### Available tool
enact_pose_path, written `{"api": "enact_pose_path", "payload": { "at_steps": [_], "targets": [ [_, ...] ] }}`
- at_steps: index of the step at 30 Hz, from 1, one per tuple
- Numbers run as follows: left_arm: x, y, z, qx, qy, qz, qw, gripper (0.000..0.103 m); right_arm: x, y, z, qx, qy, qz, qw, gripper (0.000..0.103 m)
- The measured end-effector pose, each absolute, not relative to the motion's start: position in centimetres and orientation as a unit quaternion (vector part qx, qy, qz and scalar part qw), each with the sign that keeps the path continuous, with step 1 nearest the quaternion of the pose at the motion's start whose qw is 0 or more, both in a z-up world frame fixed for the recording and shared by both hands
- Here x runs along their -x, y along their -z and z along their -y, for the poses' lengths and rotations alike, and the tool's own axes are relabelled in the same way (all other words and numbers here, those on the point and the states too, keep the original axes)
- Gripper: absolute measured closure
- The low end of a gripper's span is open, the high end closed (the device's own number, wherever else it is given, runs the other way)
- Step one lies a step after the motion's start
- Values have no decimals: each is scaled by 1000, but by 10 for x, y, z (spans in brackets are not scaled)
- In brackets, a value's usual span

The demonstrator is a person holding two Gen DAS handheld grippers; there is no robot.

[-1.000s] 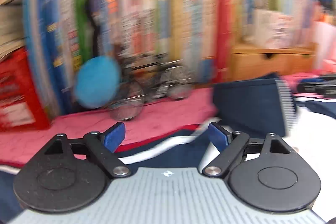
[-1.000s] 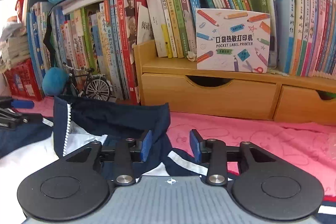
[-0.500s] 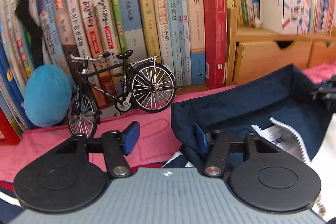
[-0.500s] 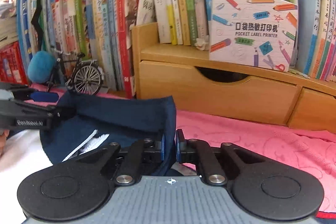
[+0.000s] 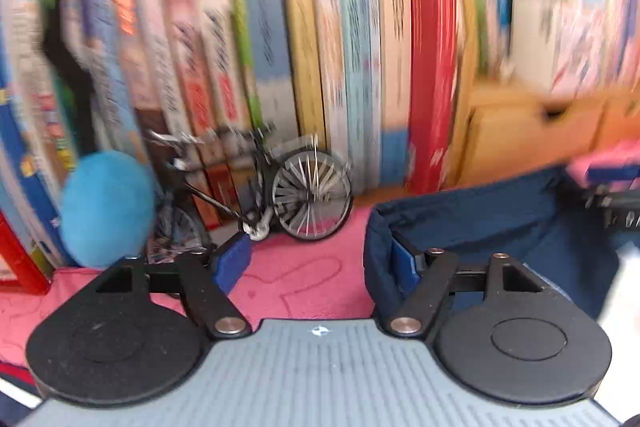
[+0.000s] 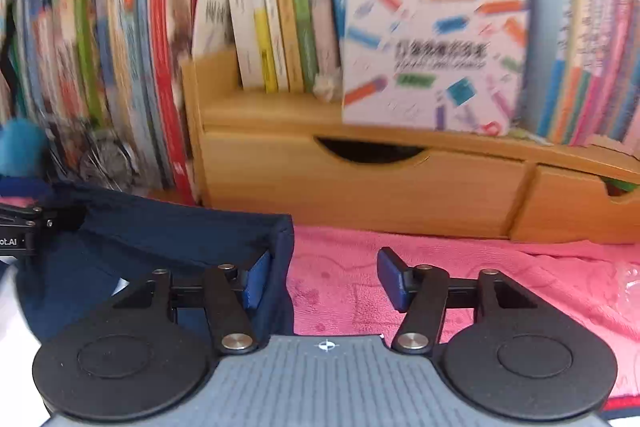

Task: Fold clothes

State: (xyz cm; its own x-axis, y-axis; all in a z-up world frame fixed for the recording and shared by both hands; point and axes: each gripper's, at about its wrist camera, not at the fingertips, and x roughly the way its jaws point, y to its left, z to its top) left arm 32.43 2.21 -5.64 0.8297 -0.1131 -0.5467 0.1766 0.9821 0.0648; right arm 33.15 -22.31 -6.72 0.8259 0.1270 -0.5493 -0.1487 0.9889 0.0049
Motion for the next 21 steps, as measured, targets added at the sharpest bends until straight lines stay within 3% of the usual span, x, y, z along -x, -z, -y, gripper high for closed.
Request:
{"api": "enact_pose_path", "payload": {
  "at_steps": [3,7,10,12,15,21],
  "targets": [
    [-298,38,-34,-49,88,-255,962,23,-305,52,232,4,-100,-270,958,23],
    [-271,38,-25,-94,116,-241,959,23,-270,43,230,19,-143,-280,949,28],
    [-253,52,-4,-155,143,-241,947,23,-262,51,208,65,-166,-315,932,56],
    [-242,61,9,-196,161,-240,937,23,-263,62,194,90,-169,-341,921,83],
    [-261,85,16,-213,141,-272,928,29,-276,74,191,88,-154,-353,919,86],
    [-308,93,-6,-131,84,-311,938,19,-311,83,209,63,-127,-350,926,96]
  ]
}}
